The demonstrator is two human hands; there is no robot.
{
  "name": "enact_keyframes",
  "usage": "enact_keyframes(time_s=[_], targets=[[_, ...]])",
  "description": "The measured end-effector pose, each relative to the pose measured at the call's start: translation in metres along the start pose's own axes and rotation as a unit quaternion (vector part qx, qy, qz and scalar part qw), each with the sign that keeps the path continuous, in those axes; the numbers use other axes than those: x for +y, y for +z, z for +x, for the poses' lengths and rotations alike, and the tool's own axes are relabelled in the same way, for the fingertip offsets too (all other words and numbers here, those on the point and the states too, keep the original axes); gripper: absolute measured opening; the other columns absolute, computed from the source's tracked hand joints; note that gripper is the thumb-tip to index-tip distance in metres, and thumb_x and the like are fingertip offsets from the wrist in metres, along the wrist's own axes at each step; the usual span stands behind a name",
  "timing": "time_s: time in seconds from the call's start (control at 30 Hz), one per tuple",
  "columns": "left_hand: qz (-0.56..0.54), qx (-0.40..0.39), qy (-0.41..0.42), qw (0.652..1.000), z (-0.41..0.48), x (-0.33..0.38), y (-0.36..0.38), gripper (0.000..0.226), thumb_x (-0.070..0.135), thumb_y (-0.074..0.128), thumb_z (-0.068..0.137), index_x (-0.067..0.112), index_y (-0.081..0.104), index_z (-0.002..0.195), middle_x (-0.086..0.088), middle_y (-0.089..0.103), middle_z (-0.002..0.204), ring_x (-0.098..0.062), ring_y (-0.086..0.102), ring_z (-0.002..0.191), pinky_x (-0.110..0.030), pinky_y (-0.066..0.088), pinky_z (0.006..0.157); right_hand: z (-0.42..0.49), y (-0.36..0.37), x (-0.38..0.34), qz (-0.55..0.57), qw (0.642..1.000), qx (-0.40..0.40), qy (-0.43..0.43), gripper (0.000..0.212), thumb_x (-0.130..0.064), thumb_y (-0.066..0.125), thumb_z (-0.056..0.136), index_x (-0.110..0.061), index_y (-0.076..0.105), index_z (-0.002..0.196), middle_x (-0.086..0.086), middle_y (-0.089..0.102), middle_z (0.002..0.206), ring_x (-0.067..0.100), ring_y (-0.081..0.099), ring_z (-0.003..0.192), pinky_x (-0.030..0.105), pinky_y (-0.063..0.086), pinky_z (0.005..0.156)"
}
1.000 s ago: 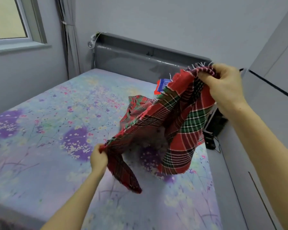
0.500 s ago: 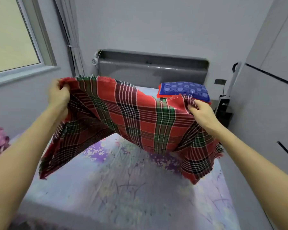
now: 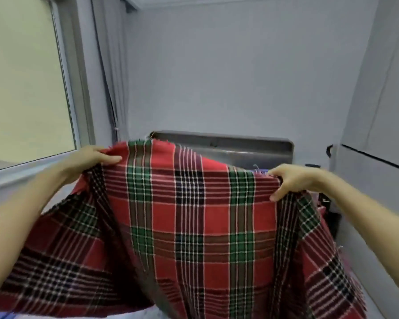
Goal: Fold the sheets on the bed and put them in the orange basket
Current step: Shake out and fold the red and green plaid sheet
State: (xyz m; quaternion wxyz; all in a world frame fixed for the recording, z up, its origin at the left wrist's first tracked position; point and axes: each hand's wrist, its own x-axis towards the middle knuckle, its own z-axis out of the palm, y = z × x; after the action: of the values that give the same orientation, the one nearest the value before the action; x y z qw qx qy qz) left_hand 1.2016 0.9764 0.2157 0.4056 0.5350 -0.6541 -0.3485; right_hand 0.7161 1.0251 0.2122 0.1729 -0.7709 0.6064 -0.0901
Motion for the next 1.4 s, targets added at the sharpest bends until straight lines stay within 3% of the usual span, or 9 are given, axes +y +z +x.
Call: enact_keyframes(time_s=[0.13, 0.2, 0.33, 0.43, 0.53, 0.63, 0.87, 1.03, 1.4], targets=[[0.353, -0.148, -0.065, 0.922, 0.071, -0.085, 0.027, 0.032, 0.033, 0.083, 0.067, 0.017, 0.065, 0.088, 0.003, 0.069, 0.090, -0.014, 0.064, 0.085, -0.026, 0.046, 0.072, 0.099, 0.085, 0.026, -0.256, 0.956, 0.015, 0.143, 0.029, -0.027, 0.071, 0.081, -0.012, 0.067, 0.105, 0.009, 0.067, 0.111, 0.023, 0.063, 0.099, 0.028, 0.047, 0.080], [0.472, -0.053, -0.022, 0.880, 0.120, -0.107, 0.036, 0.025, 0.037, 0.076, 0.073, 0.017, 0.060, 0.077, -0.003, 0.068, 0.087, -0.020, 0.063, 0.083, -0.027, 0.044, 0.065, 0.139, 0.086, 0.019, -0.286, 0.937, 0.085, 0.179, 0.017, -0.016, 0.057, 0.089, -0.011, 0.063, 0.104, 0.009, 0.064, 0.111, 0.027, 0.061, 0.109, 0.031, 0.048, 0.084], [0.377, 0.254, 0.120, 0.883, 0.267, -0.021, -0.020, 0.004, 0.010, 0.064, 0.078, 0.005, 0.065, 0.078, -0.019, 0.068, 0.084, -0.037, 0.063, 0.079, -0.037, 0.050, 0.063, 0.209, -0.071, -0.037, -0.235, 0.858, 0.428, 0.158, 0.025, -0.002, 0.041, 0.090, -0.004, 0.066, 0.097, 0.020, 0.063, 0.099, 0.038, 0.062, 0.098, 0.040, 0.048, 0.080], [0.243, 0.435, 0.279, 0.821, 0.326, 0.116, -0.086, 0.010, -0.003, 0.056, 0.076, -0.005, 0.064, 0.082, -0.029, 0.063, 0.084, -0.044, 0.058, 0.075, -0.041, 0.043, 0.060, 0.203, -0.207, -0.099, -0.224, 0.699, 0.677, 0.063, 0.039, 0.000, 0.029, 0.085, 0.005, 0.064, 0.103, 0.031, 0.058, 0.100, 0.046, 0.058, 0.088, 0.045, 0.045, 0.071], [0.171, 0.532, 0.406, 0.723, 0.325, 0.215, -0.138, 0.017, -0.005, 0.044, 0.081, -0.010, 0.061, 0.083, -0.032, 0.058, 0.085, -0.044, 0.053, 0.076, -0.038, 0.027, 0.060, 0.164, -0.289, -0.137, -0.265, 0.570, 0.777, 0.038, 0.024, 0.005, 0.038, 0.079, 0.005, 0.058, 0.092, 0.032, 0.052, 0.093, 0.046, 0.054, 0.079, 0.044, 0.037, 0.061], [0.206, 0.535, 0.484, 0.661, 0.324, 0.241, -0.170, 0.017, -0.008, 0.043, 0.076, -0.011, 0.059, 0.080, -0.032, 0.056, 0.080, -0.045, 0.051, 0.074, -0.037, 0.022, 0.061, 0.138, -0.311, -0.142, -0.294, 0.532, 0.793, 0.038, 0.024, -0.005, 0.038, 0.075, 0.002, 0.057, 0.087, 0.032, 0.052, 0.085, 0.047, 0.053, 0.072, 0.038, 0.027, 0.056], [0.288, 0.411, 0.556, 0.663, 0.309, 0.156, -0.147, 0.017, 0.000, 0.045, 0.074, -0.008, 0.057, 0.066, -0.025, 0.053, 0.064, -0.042, 0.053, 0.062, -0.039, 0.035, 0.057, 0.138, -0.236, -0.095, -0.366, 0.631, 0.681, 0.054, 0.018, 0.015, 0.053, 0.065, 0.003, 0.059, 0.076, 0.026, 0.050, 0.070, 0.044, 0.053, 0.059, 0.032, 0.030, 0.051], [0.347, 0.272, 0.511, 0.737, 0.257, 0.040, -0.103, 0.010, -0.015, 0.063, 0.071, -0.006, 0.065, 0.076, -0.018, 0.055, 0.070, -0.038, 0.056, 0.070, -0.045, 0.045, 0.064, 0.120, -0.113, -0.025, -0.379, 0.724, 0.575, 0.044, 0.018, 0.015, 0.066, 0.062, -0.001, 0.058, 0.066, 0.018, 0.052, 0.060, 0.038, 0.055, 0.046, 0.032, 0.038, 0.041], [0.427, -0.093, 0.349, 0.829, 0.062, -0.267, 0.028, 0.033, 0.019, 0.039, 0.074, 0.016, 0.070, 0.086, -0.002, 0.061, 0.075, -0.024, 0.060, 0.071, -0.033, 0.047, 0.057, -0.008, 0.236, 0.055, -0.249, 0.935, 0.250, 0.018, 0.031, 0.013, 0.067, 0.042, -0.005, 0.057, 0.065, 0.008, 0.052, 0.061, 0.031, 0.056, 0.049, 0.026, 0.038, 0.037]])
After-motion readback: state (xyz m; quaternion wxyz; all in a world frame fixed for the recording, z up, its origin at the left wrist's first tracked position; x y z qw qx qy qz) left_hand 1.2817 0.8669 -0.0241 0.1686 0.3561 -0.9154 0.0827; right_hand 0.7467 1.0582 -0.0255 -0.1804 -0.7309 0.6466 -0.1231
